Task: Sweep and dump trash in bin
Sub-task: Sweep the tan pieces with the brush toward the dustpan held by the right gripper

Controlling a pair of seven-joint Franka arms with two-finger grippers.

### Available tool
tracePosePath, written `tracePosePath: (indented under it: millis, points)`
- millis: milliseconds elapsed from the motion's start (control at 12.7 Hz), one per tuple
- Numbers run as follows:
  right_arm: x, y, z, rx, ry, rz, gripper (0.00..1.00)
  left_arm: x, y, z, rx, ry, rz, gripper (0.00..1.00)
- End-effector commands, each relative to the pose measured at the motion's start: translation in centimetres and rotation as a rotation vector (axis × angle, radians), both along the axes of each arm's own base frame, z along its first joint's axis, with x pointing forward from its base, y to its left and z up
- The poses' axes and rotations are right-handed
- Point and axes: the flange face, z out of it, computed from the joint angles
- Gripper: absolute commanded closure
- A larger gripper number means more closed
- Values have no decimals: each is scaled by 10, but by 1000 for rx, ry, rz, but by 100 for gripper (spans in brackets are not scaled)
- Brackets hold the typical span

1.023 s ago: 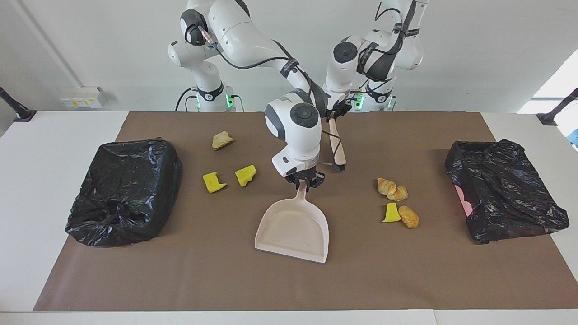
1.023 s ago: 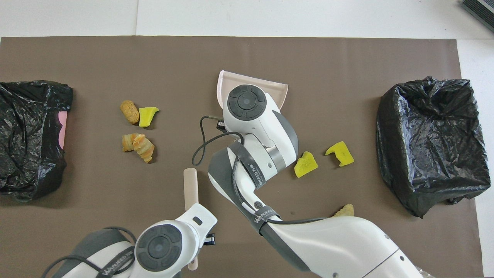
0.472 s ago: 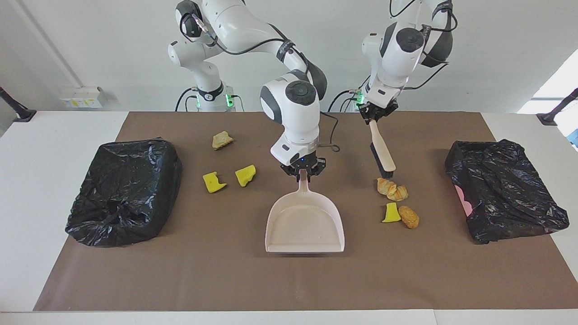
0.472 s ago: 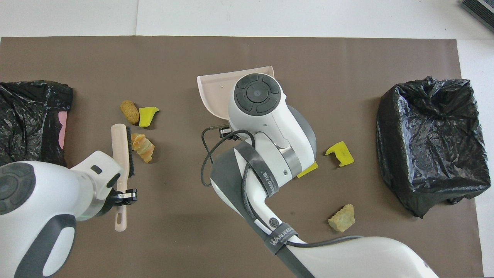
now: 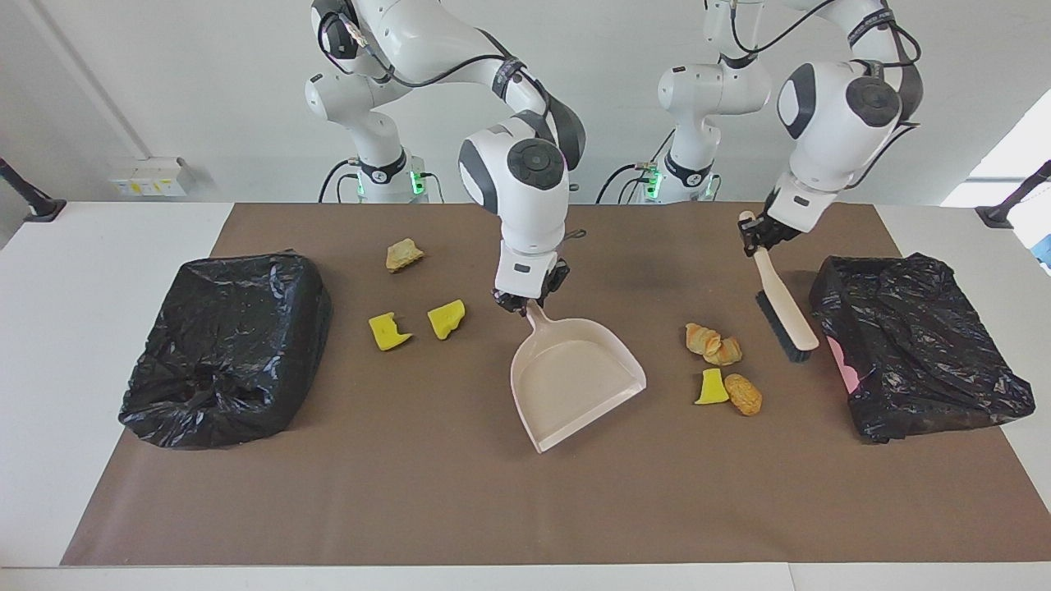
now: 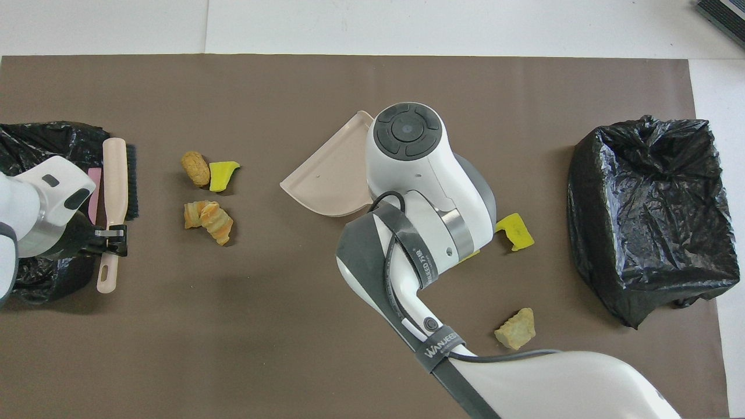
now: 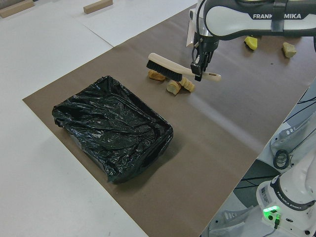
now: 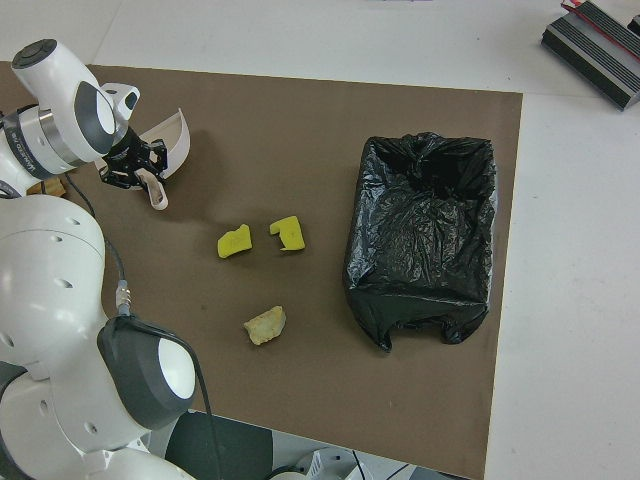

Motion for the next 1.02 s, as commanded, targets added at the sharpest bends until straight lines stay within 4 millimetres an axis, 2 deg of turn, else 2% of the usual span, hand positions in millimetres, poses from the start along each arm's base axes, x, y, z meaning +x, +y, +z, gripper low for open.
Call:
tracePosePath:
  millis: [0, 315, 472, 551, 708, 866, 945]
  points:
    - [-14, -22, -1, -45, 9, 248, 100, 24, 1, -43, 46, 26, -54, 100]
    - [-37, -36, -9, -135, 47, 539, 100, 27, -3, -74, 40, -11, -51, 100]
    - [-39, -39, -20, -127, 58, 691, 100, 14, -5, -97, 29, 9, -52, 100]
    - [-41, -40, -35, -124, 52, 735, 100, 14, -12, -100, -2, -30, -34, 100]
    - [-45, -37, -39, -118, 37, 744, 100, 8, -19, -105, -25, -35, -20, 100]
    - [-46, -35, -42, -116, 35, 746, 100, 8, -39, -106, -38, -53, -51, 100]
    - [-45, -35, -46, -114, 25, 750, 100, 8, -56, -116, -42, -49, -77, 100]
